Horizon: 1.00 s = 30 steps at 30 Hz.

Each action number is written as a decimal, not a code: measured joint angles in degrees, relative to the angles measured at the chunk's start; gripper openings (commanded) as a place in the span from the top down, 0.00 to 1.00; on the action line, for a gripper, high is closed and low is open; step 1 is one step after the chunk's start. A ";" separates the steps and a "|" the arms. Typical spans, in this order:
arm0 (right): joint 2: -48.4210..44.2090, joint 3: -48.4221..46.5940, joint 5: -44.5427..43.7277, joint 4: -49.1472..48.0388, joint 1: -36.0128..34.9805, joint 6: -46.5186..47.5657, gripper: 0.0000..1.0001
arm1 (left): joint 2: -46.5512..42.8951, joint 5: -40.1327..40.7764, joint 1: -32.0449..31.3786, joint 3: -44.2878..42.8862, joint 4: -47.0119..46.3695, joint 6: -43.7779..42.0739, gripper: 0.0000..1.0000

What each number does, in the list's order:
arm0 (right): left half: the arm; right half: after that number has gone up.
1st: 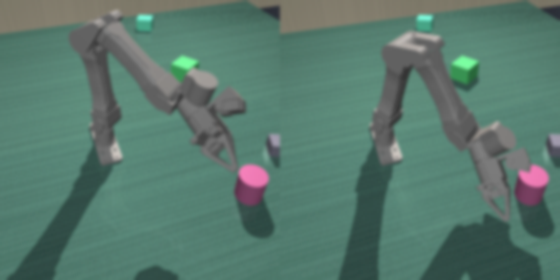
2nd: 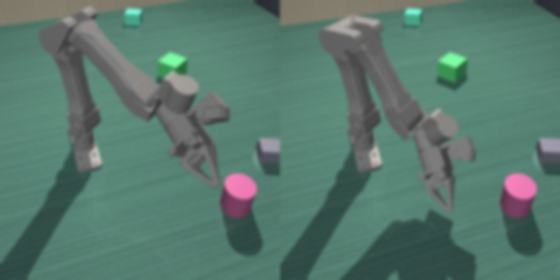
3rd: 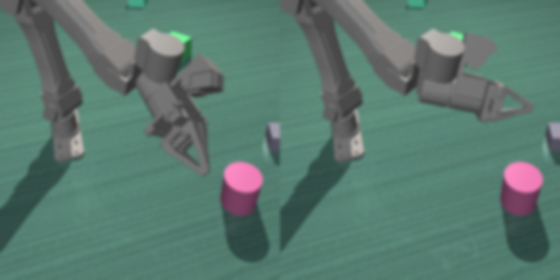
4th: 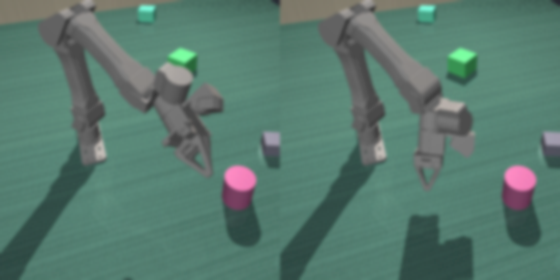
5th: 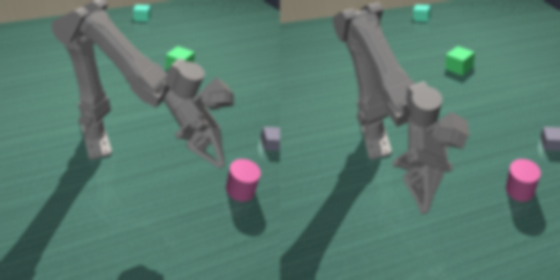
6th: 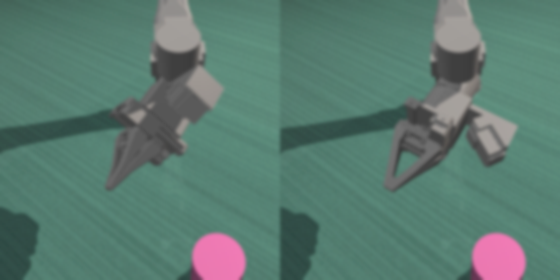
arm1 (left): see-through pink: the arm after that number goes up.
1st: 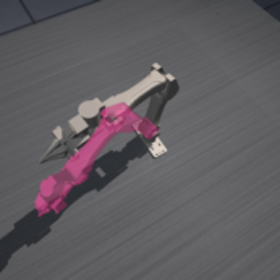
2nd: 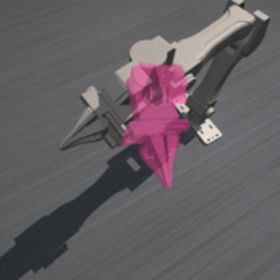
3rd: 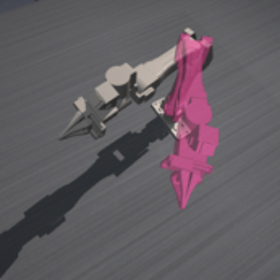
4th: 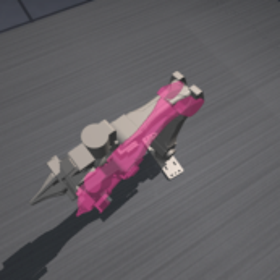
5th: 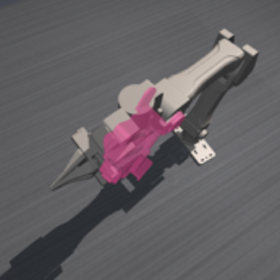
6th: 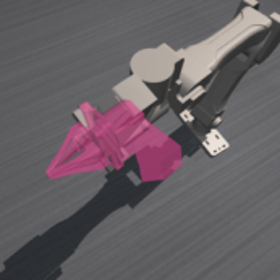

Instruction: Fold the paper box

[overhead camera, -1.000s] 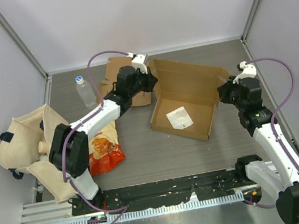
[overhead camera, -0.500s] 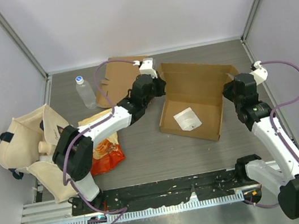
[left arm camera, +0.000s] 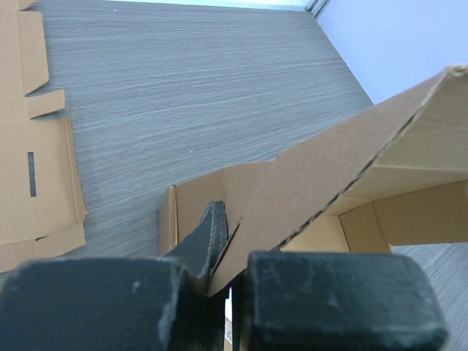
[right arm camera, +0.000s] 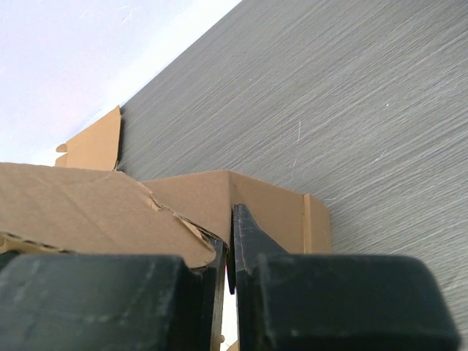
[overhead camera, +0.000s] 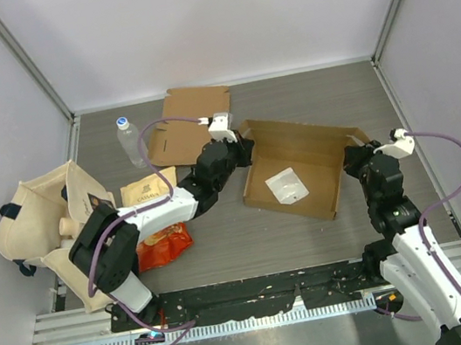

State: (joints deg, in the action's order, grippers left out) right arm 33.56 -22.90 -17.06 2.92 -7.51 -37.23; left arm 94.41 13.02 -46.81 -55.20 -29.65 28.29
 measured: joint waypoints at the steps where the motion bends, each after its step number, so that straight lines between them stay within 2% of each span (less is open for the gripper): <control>1: -0.94 1.01 0.02 -0.55 -0.07 -0.07 0.87 | 0.00 -0.02 -0.04 0.26 -0.42 0.46 1.00; 5: -2.03 2.78 0.11 -2.14 -0.22 -0.85 0.81 | 0.00 1.09 -0.70 0.98 -1.33 1.44 1.00; 6: -2.03 2.78 0.13 -1.92 -0.22 -1.29 0.73 | -0.09 1.57 -1.01 1.51 -1.90 1.33 1.00; 9: -2.08 2.71 0.39 0.98 -0.42 -3.89 0.63 | -0.59 2.36 -1.62 3.67 -3.41 1.27 1.00; 12: -2.29 0.76 0.81 10.27 -0.76 -6.51 0.44 | -0.76 2.51 -2.32 6.01 -4.35 0.85 1.00; 16: -3.08 -7.06 1.51 25.70 -0.96 -7.41 0.38 | -0.57 3.72 -3.08 7.28 -3.98 -0.52 1.00; 17: -3.63 -10.29 2.03 29.51 -0.96 -7.32 0.28 | -0.44 3.96 -3.19 7.26 -4.00 -0.74 1.00; 20: -5.60 -20.94 4.79 38.75 -0.96 -6.27 0.27 | -0.15 4.28 -3.28 7.26 -3.98 -1.18 1.00; 22: -6.25 -28.33 7.15 44.13 -0.96 -4.76 0.20 | 0.09 4.50 -3.39 7.26 -3.96 -1.49 1.00; 25: -6.25 -40.89 9.51 50.14 -0.96 -2.01 0.21 | 0.20 4.96 -3.69 7.26 -3.67 -1.79 0.94; 27: -4.61 -46.95 12.35 49.44 -1.03 -0.92 0.25 | 0.17 5.09 -3.87 7.26 -3.39 -1.90 0.88; 30: 1.84 -49.11 20.70 42.10 -1.03 -2.34 0.27 | 0.17 5.03 -4.22 7.43 -1.77 -1.88 0.79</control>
State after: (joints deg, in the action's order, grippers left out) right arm 35.40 -72.01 3.64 45.01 -8.54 -39.57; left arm 94.59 18.04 -51.03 -47.77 -31.42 26.41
